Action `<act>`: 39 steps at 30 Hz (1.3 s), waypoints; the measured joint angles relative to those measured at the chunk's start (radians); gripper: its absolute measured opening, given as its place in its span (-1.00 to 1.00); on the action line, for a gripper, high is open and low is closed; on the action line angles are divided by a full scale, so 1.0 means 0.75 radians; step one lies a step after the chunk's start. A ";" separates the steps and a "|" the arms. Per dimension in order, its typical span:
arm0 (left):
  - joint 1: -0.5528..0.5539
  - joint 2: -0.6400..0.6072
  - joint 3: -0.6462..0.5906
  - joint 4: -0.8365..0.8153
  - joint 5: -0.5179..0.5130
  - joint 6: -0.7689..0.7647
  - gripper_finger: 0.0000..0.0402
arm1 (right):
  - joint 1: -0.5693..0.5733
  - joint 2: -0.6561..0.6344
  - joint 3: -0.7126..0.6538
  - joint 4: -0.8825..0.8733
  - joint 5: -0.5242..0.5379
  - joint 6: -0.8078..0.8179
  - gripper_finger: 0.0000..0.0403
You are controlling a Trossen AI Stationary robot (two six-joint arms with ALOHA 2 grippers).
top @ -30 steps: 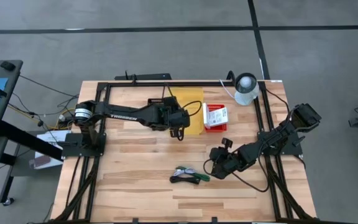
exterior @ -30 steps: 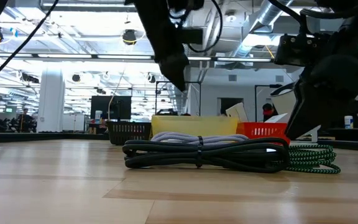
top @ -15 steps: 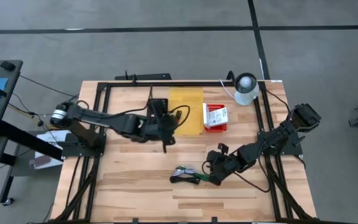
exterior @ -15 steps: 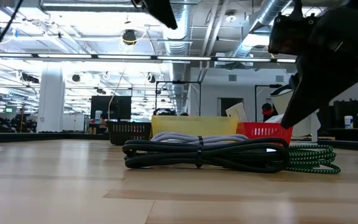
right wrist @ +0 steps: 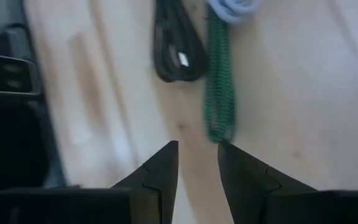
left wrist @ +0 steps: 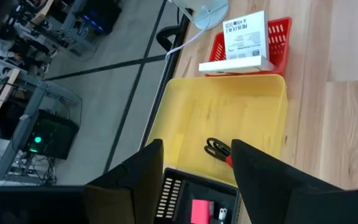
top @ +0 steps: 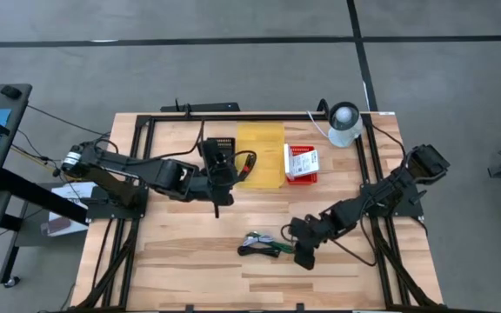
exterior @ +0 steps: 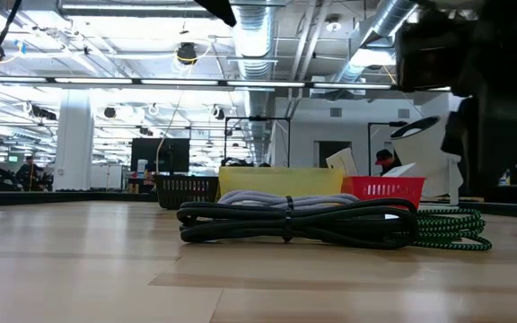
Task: Pick and place items into bin
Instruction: Put the green USB cable into the yellow bin
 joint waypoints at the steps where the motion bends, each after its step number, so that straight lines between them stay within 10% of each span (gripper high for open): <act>1: -0.001 0.000 0.000 -0.004 0.000 0.001 -0.10 | -0.015 0.000 0.000 0.025 -0.035 0.000 -0.47; 39: -0.001 0.000 0.000 -0.092 0.063 -0.076 -0.10 | -0.058 0.159 0.004 0.059 0.014 -0.105 0.04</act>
